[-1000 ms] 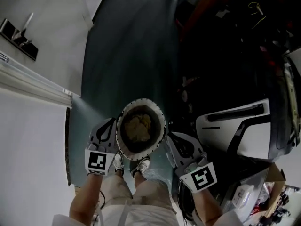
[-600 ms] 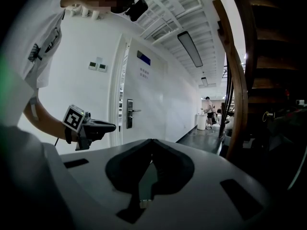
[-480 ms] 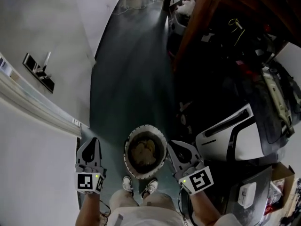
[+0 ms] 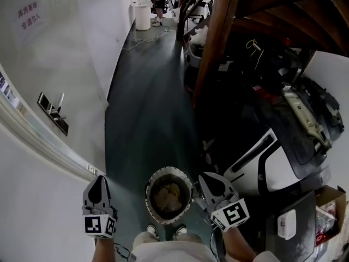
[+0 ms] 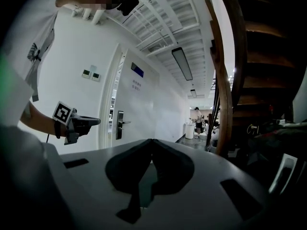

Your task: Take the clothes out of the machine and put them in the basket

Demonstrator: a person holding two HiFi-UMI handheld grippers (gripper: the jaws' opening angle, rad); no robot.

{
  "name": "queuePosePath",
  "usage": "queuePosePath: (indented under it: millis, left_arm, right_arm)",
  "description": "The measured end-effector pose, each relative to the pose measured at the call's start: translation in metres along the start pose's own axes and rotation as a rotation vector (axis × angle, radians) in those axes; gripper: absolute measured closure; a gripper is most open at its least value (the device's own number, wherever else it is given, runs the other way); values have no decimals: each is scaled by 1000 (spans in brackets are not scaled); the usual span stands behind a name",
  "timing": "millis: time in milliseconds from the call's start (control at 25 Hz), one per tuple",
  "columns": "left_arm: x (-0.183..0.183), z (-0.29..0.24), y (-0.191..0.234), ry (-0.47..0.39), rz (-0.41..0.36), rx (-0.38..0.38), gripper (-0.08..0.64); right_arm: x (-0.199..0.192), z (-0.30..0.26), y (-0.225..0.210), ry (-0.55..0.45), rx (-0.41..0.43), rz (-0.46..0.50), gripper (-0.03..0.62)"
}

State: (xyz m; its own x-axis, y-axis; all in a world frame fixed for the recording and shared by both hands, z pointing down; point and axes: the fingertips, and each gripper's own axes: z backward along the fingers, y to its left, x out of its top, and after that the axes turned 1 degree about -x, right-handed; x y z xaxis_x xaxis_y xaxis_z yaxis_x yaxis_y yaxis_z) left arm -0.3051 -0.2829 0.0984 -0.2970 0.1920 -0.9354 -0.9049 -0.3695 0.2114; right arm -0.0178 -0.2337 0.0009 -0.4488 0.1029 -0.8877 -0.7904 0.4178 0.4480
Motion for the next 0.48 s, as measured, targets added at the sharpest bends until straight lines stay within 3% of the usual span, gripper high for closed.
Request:
queuePosePath:
  millis: [480]
  left_arm:
    - [37,23,6,-76,13,18,546]
  right_arm:
    - [28,27,-7,-27,-54,26,578]
